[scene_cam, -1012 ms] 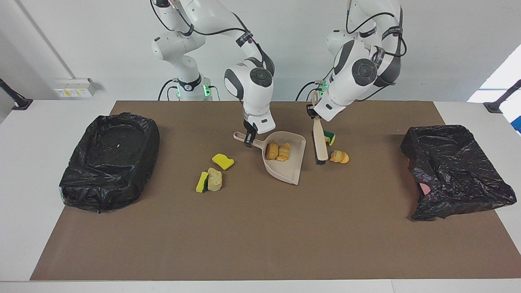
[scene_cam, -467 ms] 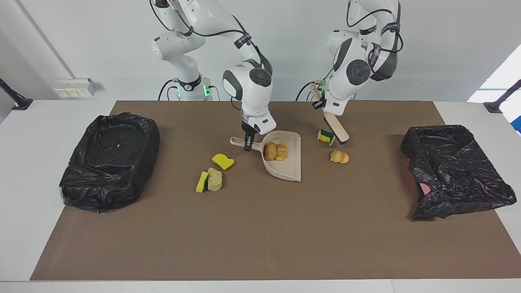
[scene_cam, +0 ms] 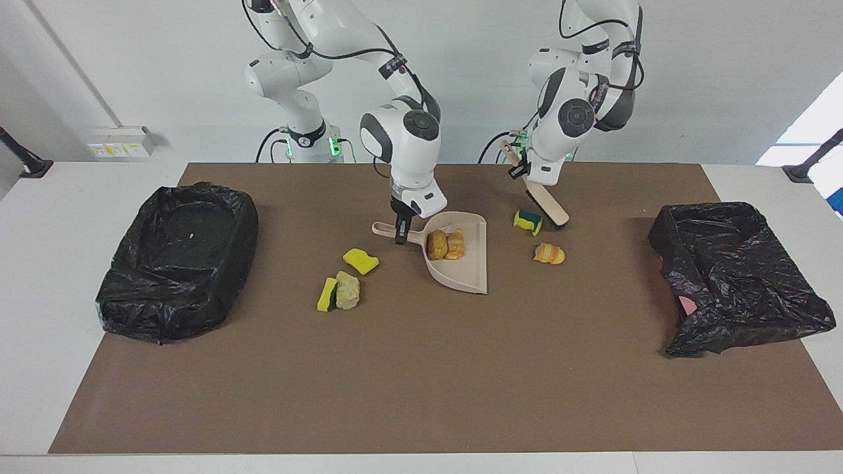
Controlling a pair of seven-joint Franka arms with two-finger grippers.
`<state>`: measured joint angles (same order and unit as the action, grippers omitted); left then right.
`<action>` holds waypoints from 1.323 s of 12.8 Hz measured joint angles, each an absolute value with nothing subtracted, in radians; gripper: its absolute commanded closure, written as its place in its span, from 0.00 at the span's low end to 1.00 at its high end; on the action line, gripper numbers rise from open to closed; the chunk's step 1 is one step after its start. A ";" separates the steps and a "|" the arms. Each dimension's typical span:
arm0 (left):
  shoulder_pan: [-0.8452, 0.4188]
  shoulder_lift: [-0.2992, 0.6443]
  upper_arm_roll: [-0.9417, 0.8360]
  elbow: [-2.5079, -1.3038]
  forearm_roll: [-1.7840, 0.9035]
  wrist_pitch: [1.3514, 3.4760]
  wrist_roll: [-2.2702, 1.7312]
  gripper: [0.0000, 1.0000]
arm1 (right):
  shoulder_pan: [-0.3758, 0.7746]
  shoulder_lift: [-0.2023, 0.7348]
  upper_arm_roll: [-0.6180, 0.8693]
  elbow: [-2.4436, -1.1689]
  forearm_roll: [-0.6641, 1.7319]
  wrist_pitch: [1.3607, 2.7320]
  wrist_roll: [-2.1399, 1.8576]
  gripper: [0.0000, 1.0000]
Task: Sweep and dump trash in bin
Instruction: 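Sweep the bread pieces into the dustpan with the left gripper's brush, then sweep the green sponge and bread into the dustpan with the left gripper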
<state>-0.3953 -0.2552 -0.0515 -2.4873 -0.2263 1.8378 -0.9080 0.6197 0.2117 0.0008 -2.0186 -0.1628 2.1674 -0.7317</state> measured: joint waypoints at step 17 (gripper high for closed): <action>-0.489 -0.037 -0.070 -2.315 -0.343 2.131 -0.314 1.00 | 0.619 0.212 0.000 -2.019 -0.163 2.167 -0.732 1.00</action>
